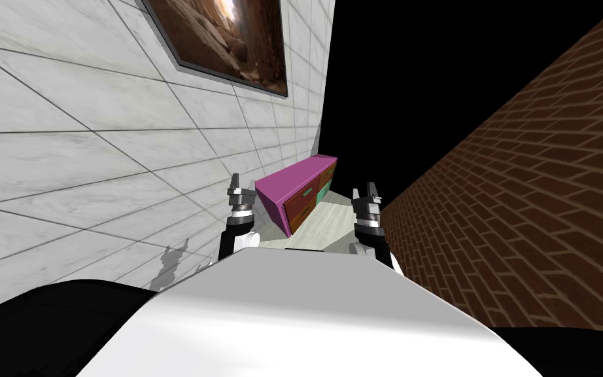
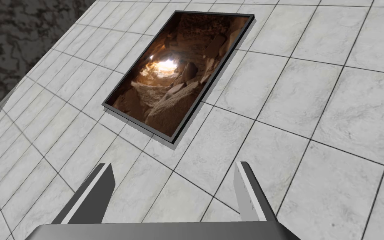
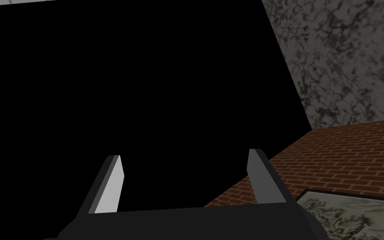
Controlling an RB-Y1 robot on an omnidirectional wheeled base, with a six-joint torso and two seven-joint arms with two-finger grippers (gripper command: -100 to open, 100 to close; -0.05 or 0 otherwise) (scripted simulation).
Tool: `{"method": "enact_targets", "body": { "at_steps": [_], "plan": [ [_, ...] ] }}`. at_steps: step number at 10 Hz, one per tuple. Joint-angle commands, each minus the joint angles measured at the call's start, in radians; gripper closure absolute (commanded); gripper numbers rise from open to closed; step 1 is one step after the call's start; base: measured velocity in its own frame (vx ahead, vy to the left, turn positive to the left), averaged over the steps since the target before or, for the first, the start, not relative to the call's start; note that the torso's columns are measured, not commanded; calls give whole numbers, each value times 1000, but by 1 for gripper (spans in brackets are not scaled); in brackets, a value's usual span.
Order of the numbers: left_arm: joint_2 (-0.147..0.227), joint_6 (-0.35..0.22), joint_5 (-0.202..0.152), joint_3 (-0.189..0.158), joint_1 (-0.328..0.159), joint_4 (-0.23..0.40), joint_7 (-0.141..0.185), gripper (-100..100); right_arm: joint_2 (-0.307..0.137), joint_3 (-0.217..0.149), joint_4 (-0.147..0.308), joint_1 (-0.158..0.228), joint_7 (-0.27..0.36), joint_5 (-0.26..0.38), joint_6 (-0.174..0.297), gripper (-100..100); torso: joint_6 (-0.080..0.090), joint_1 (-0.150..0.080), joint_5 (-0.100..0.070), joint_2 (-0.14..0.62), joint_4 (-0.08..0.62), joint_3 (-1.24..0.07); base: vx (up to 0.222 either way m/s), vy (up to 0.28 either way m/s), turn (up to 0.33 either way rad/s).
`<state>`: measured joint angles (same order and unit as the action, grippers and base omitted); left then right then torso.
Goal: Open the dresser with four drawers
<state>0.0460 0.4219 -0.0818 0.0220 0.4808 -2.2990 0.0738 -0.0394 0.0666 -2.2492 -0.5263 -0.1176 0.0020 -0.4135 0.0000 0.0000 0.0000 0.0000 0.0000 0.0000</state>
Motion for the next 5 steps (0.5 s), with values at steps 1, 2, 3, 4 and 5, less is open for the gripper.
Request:
{"method": "enact_targets", "body": {
  "at_steps": [1,2,3,4,5],
  "plan": [
    [0,0,0,0,0,0,0,0,0,0,0,0,0,0,0,0,0,0,0,40,41,-82,0,0,0],
    [0,0,0,0,0,0,0,0,0,0,0,0,0,0,0,0,0,0,0,104,105,-209,0,0,0],
    [0,0,0,0,0,0,0,0,0,0,0,0,0,0,0,0,0,0,0,175,176,-351,0,0,0],
    [0,0,0,0,0,0,0,0,0,0,0,0,0,0,0,0,0,0,0,248,248,-497,0,0,0],
    [0,0,0,0,0,0,0,0,0,0,0,0,0,0,0,0,0,0,0,322,322,-644,0,0,0]
  ]
}}
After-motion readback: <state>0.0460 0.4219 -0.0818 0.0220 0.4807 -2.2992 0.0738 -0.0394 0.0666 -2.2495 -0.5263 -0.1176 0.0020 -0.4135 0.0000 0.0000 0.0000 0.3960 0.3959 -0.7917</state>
